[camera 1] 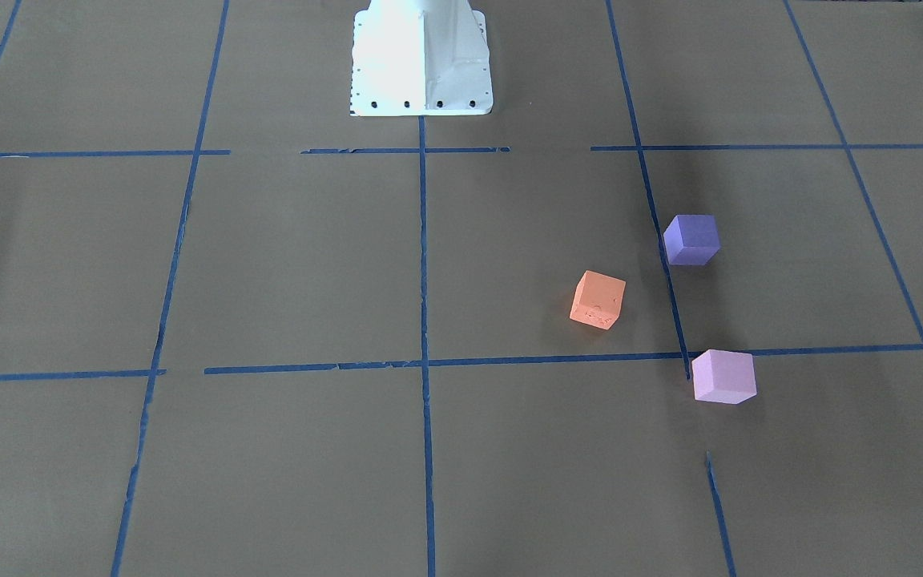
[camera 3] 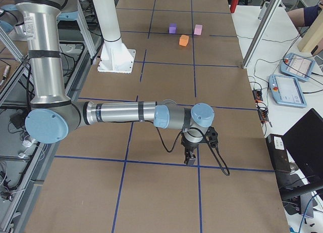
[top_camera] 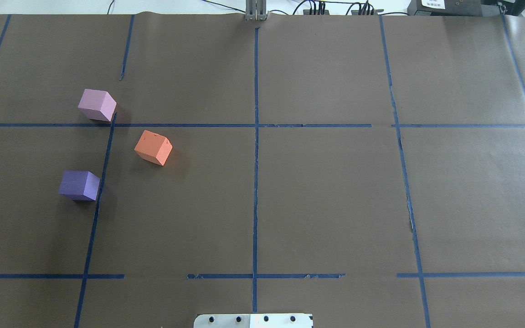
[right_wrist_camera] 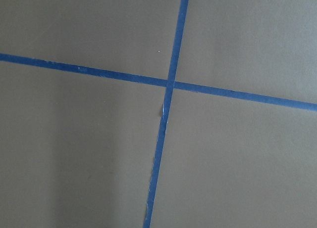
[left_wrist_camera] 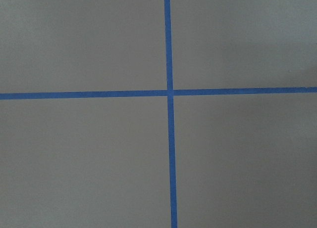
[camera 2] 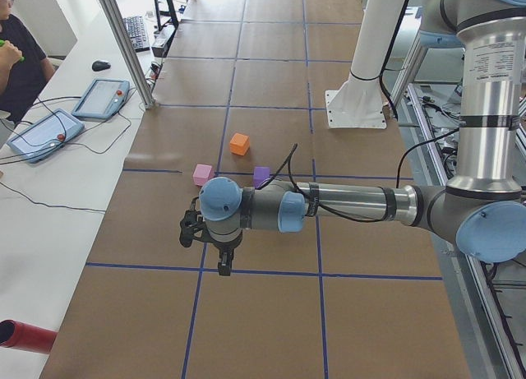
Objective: Arrange blocks in a line
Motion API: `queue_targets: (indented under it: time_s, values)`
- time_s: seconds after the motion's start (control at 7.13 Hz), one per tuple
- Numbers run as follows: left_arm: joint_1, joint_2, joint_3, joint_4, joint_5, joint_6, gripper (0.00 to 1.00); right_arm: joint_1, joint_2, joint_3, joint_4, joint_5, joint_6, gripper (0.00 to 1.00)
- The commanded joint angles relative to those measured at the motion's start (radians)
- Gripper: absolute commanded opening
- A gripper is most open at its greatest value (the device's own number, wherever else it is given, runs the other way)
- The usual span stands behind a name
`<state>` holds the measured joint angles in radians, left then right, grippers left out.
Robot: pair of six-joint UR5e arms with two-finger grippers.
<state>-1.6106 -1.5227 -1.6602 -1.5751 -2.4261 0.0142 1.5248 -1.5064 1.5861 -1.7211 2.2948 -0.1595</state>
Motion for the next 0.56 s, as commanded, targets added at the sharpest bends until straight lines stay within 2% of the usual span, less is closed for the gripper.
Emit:
queue_targets:
  time_s: [0.0,0.14,0.42]
  values:
    - [0.006,0.010,0.003,0.000,0.004,-0.016,1.00,0.000,0.000,0.000,0.000,0.000,0.000,1.00]
    - [0.006,0.010,-0.006,-0.002,0.005,-0.016,1.00,0.000,0.000,0.000,0.000,0.000,0.000,1.00]
    - [0.009,0.009,-0.009,-0.005,0.010,-0.136,1.00,0.000,0.000,0.000,0.000,0.000,0.000,1.00]
